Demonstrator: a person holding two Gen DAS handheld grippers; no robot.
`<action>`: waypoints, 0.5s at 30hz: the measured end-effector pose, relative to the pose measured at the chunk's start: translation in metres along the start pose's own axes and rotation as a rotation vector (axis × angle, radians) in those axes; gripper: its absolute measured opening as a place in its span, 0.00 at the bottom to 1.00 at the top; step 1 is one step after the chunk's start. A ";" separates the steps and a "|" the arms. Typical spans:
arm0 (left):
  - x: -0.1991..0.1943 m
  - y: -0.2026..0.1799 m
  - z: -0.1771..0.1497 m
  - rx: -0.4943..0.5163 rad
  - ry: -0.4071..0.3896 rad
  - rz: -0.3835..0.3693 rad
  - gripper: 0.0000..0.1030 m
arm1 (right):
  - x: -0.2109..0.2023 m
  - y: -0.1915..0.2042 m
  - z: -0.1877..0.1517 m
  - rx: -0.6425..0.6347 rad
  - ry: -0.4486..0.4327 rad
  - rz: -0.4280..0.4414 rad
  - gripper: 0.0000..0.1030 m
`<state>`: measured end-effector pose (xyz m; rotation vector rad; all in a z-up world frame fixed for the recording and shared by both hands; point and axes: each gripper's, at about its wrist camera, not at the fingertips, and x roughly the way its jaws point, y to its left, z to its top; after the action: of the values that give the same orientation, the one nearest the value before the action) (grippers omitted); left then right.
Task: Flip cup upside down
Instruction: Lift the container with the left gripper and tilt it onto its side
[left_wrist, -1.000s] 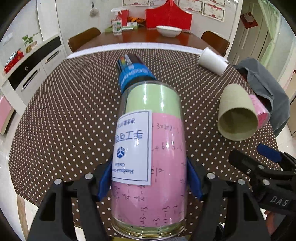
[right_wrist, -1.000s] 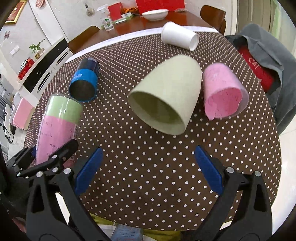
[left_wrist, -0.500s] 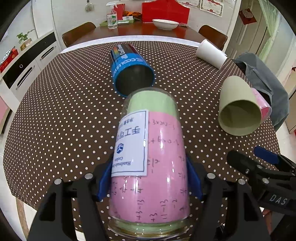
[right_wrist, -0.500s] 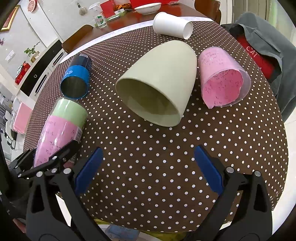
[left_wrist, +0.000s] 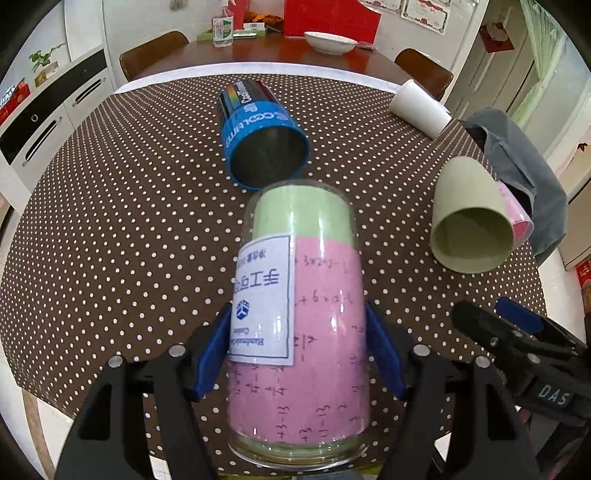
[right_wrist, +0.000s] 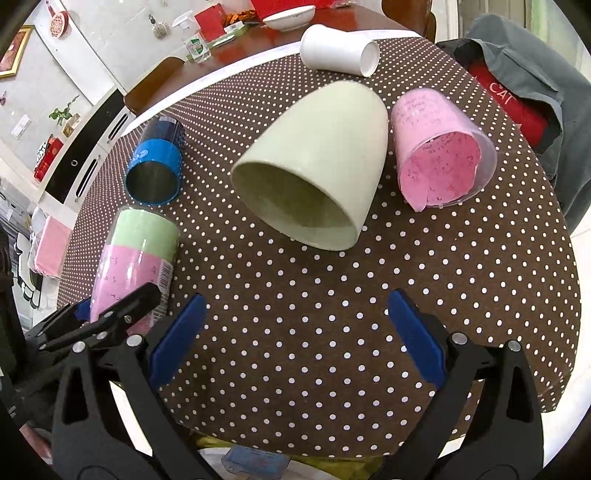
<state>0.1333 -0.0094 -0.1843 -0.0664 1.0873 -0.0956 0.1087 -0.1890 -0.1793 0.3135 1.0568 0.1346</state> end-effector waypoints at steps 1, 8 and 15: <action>-0.001 0.001 0.000 0.003 0.000 0.001 0.67 | -0.002 0.000 0.000 0.000 -0.006 0.002 0.94; -0.011 -0.001 0.003 0.032 -0.021 0.001 0.67 | -0.017 0.005 0.002 -0.007 -0.049 0.004 0.94; -0.010 -0.002 0.004 0.047 -0.008 0.007 0.67 | -0.021 0.008 0.002 -0.003 -0.060 0.006 0.94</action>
<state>0.1322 -0.0105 -0.1731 -0.0203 1.0765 -0.1146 0.0999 -0.1868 -0.1581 0.3161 0.9963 0.1310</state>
